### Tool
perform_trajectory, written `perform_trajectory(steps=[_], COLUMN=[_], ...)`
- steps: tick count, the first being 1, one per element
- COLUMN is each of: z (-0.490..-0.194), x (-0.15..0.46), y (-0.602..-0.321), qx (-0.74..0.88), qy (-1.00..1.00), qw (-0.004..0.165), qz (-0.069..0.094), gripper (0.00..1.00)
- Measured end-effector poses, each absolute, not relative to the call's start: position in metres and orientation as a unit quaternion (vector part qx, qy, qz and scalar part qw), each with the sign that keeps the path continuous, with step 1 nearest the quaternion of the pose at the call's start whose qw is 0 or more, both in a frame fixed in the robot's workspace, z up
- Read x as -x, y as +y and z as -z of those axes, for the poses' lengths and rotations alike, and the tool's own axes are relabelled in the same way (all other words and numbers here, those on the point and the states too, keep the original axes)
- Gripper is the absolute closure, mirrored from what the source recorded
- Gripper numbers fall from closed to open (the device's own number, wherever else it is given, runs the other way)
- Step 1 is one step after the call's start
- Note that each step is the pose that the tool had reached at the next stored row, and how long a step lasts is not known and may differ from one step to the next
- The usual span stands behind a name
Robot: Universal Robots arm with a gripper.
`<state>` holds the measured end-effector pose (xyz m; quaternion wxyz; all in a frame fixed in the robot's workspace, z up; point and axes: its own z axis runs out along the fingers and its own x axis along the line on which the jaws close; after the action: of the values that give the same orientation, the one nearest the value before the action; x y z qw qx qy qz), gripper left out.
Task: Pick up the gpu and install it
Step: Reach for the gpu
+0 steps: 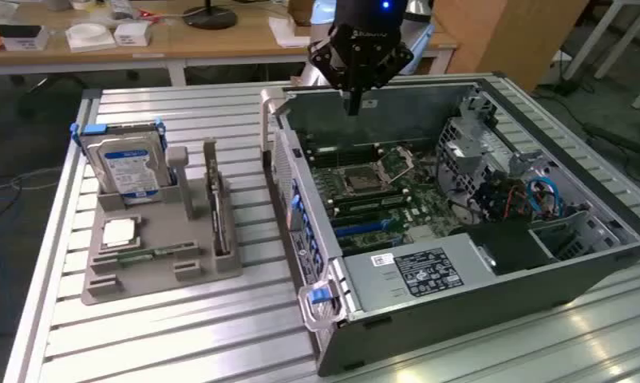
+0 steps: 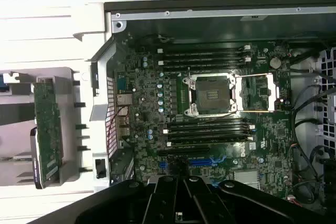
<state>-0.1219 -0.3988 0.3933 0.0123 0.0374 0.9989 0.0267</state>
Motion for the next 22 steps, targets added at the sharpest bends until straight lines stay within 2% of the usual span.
perform_trajectory(steps=[22], z=[-0.393], x=[0.178], y=[-0.399], qx=[-0.037], qy=[0.999], qw=[0.012], qz=[-0.027], gripper=[0.90])
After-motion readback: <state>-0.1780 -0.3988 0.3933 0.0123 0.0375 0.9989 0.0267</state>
